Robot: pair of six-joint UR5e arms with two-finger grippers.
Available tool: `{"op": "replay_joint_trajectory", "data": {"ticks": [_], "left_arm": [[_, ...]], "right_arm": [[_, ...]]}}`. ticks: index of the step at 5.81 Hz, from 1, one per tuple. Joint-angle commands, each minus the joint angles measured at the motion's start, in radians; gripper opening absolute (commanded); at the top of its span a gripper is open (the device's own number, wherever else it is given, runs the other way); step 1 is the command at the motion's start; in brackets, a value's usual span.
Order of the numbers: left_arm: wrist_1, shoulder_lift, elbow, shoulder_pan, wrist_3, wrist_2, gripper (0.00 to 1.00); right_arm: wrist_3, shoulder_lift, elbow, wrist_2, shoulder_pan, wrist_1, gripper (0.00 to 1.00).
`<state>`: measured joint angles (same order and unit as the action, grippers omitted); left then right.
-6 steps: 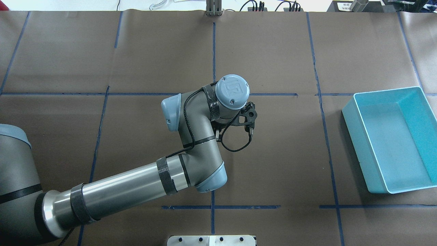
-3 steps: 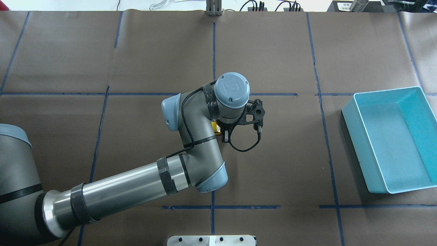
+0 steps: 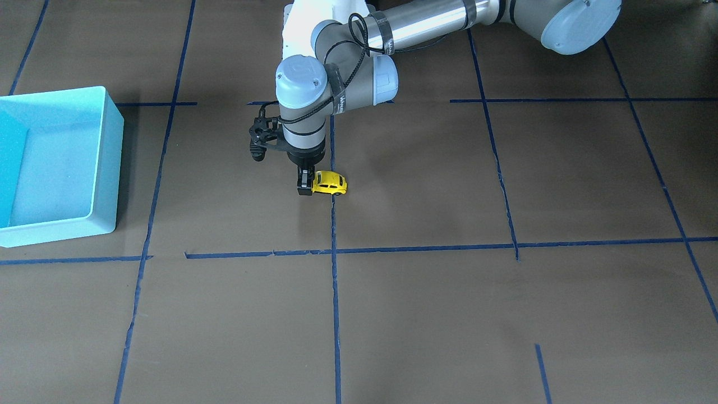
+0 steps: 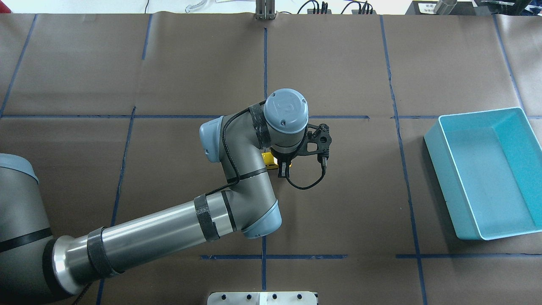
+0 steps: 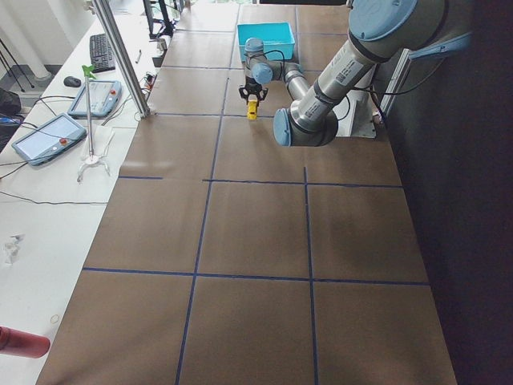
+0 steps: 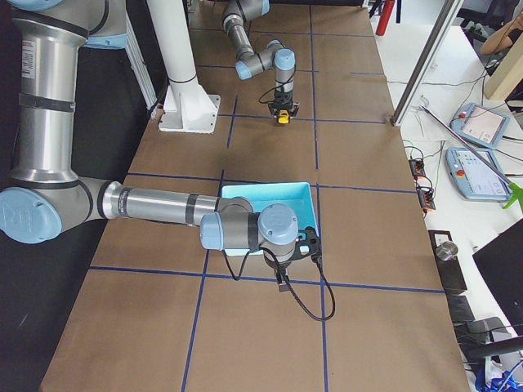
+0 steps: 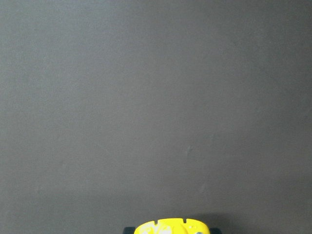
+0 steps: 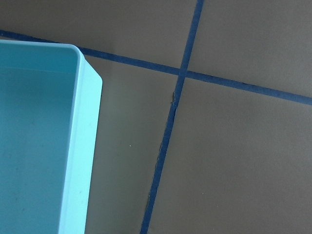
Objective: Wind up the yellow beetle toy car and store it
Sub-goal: 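Press the car down and drag it backward toward the robot with the left gripper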
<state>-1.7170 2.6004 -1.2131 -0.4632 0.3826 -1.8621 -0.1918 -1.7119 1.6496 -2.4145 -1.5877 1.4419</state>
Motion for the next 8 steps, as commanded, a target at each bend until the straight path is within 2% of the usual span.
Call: {"op": "replay_joint_trajectory", "data": {"ticks": [1,6,8], "left_arm": [[-0.012,-0.003,0.001,0.000,0.001,-0.005,0.00],[-0.041,-0.025,0.000,-0.002,-0.001,-0.012,0.00],[-0.062,-0.037,0.000,-0.014,-0.001,-0.060,0.00]], "right_arm": [[0.000,0.000,0.001,0.000,0.002,0.000,1.00],[0.002,0.000,0.004,0.000,0.000,0.000,1.00],[0.000,0.000,0.004,0.000,0.000,0.000,1.00]]}}
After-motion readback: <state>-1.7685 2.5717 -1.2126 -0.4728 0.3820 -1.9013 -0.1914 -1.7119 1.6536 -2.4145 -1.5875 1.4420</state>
